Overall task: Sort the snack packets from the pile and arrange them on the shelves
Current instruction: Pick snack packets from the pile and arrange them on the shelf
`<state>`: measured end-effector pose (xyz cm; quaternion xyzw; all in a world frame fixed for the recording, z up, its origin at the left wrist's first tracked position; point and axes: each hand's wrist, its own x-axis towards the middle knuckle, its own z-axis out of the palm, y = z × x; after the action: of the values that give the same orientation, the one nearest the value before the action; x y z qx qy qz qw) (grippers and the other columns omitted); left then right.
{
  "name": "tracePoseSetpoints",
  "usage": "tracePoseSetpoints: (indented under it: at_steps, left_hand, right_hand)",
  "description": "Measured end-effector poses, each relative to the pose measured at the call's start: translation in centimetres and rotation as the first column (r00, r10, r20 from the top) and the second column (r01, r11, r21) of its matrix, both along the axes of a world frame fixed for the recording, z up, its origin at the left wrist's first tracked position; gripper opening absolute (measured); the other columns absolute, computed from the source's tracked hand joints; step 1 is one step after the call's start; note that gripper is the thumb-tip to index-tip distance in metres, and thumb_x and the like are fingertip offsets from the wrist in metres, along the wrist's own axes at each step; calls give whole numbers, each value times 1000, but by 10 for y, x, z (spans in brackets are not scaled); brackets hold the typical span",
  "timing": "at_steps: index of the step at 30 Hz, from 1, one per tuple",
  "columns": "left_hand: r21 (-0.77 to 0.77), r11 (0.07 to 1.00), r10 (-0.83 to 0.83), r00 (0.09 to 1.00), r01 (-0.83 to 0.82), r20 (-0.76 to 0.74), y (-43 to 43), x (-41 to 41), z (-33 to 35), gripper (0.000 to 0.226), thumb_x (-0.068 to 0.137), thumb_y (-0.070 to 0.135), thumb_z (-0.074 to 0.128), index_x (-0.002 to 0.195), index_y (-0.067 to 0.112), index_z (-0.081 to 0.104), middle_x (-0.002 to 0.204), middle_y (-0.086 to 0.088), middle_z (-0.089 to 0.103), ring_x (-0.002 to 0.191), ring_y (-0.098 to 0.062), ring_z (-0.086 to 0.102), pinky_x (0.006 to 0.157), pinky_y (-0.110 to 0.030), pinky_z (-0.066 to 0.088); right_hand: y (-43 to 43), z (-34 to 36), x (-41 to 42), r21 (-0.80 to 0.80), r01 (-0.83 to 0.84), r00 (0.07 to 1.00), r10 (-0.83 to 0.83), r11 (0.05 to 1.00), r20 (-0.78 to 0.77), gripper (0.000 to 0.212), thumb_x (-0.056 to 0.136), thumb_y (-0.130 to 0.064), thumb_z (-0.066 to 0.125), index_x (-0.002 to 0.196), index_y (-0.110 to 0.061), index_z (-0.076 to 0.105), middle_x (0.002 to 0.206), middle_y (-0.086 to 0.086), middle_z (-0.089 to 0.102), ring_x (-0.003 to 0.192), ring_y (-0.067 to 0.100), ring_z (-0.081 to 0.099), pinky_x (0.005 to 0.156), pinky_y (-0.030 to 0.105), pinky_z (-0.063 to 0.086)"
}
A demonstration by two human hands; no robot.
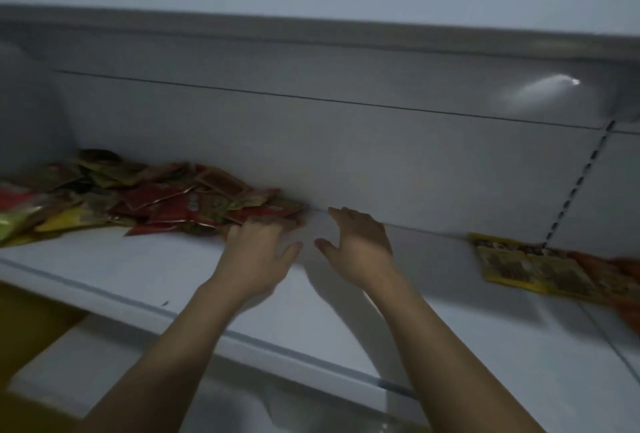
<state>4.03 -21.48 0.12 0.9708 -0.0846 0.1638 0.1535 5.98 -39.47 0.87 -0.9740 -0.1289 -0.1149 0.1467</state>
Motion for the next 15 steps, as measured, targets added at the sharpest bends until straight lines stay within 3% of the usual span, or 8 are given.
tracePoseSetpoints:
  at_steps: [3, 9, 15]
  left_hand:
    - [-8, 998, 62, 998, -62, -9, 58, -6, -9, 48, 91, 52, 45, 131, 28, 57, 128, 1, 59, 120, -25, 47, 95, -39, 35]
    - [-18, 983, 185, 983, -185, -10, 155, -13, -24, 45, 97, 48, 48, 138, 30, 50, 139, 4, 53, 129, -21, 42, 102, -39, 32]
    - [-33, 970, 243, 970, -242, 0, 208, -6, -28, 43, 95, 47, 53, 134, 30, 55, 134, 5, 57, 126, -20, 45, 98, -40, 35]
  right_hand:
    - [57, -6, 4, -41, -33, 999, 35, 999, 28, 64, 89, -45, 60, 146, -22, 41, 142, 5, 51, 126, 28, 48, 102, 33, 35]
    - [153, -16, 15, 27, -116, 993, 116, 993, -7, 54, 87, -47, 60, 136, -27, 51, 134, 2, 58, 123, 26, 52, 100, 34, 43]
    - [200, -19, 35, 10, -151, 986, 151, 989, -67, 48, 88, -44, 59, 132, -24, 51, 126, 4, 60, 117, 28, 54, 97, 38, 45]
